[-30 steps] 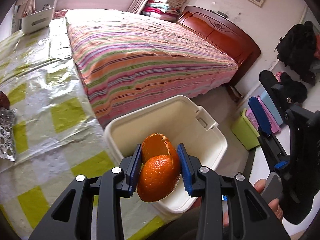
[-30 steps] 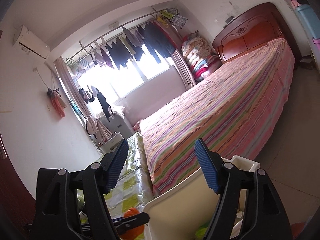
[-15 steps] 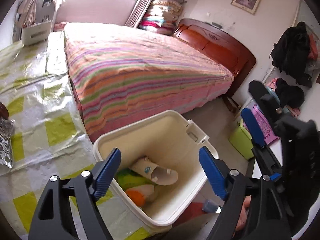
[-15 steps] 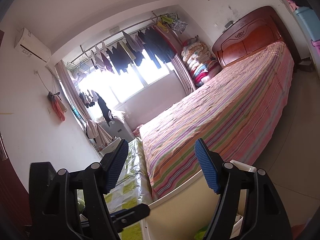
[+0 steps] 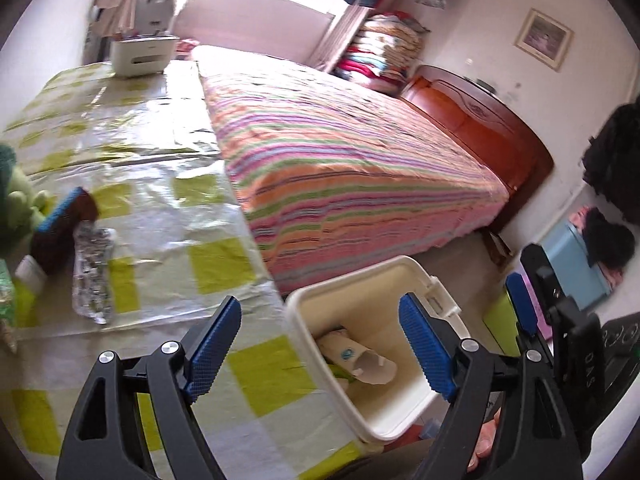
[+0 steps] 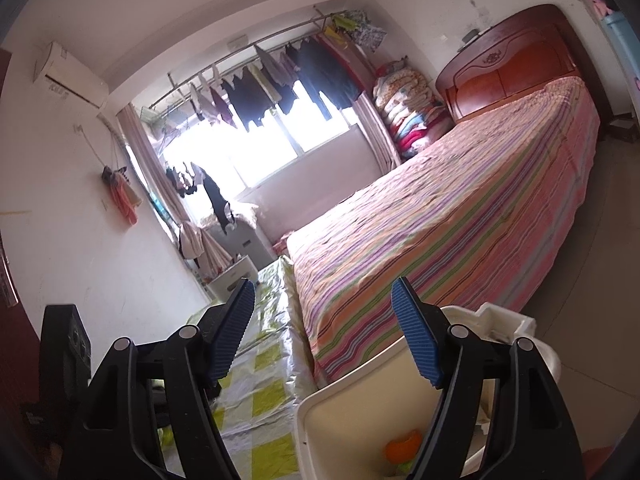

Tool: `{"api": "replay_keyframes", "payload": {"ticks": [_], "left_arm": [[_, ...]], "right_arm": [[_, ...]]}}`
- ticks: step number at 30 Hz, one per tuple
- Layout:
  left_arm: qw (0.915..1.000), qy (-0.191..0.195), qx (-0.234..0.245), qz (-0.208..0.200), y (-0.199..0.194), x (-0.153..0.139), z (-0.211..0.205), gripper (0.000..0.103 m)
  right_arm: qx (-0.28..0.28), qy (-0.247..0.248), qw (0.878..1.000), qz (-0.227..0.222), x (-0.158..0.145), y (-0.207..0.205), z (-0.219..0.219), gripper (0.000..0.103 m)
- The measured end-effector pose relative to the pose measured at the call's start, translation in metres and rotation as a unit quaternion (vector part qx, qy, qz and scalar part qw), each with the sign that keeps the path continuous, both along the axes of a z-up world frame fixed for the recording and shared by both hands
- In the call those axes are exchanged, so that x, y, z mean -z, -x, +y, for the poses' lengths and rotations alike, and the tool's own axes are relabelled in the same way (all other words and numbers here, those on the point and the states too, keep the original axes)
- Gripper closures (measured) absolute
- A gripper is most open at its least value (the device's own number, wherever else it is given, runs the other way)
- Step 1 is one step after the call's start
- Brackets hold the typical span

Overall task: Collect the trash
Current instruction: 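Move both tools to the table and grasp the brown bottle with the right tool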

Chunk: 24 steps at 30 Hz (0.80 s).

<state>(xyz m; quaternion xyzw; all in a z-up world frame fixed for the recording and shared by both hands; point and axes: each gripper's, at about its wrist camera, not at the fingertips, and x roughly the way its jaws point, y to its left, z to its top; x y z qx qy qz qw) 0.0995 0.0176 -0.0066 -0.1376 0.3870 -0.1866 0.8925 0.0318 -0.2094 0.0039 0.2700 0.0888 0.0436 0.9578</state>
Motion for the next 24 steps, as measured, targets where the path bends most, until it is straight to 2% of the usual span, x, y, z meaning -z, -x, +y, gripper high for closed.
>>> {"api": "replay_keyframes", "payload": {"ticks": [7, 11, 17, 24], "left_arm": [[0.9994, 0.005, -0.031, -0.013, 0.01, -0.019, 0.031, 0.024], [0.9981, -0.011, -0.049, -0.036, 0.021, -0.038, 0.058, 0.024], [0.9948, -0.021, -0.082, -0.055, 0.028, -0.043, 0.108, 0.024], [0.9829, -0.04, -0.171, -0.054, 0.032, -0.026, 0.191, 0.024]], "right_arm": [[-0.04, 0.029, 0.999, -0.004, -0.011, -0.015, 0.029, 0.032], [-0.083, 0.056, 0.995, -0.018, -0.028, -0.028, 0.06, 0.03], [-0.161, 0.088, 0.983, -0.029, -0.04, -0.05, 0.123, 0.03], [-0.249, 0.122, 0.96, -0.026, -0.046, -0.083, 0.197, 0.028]]}}
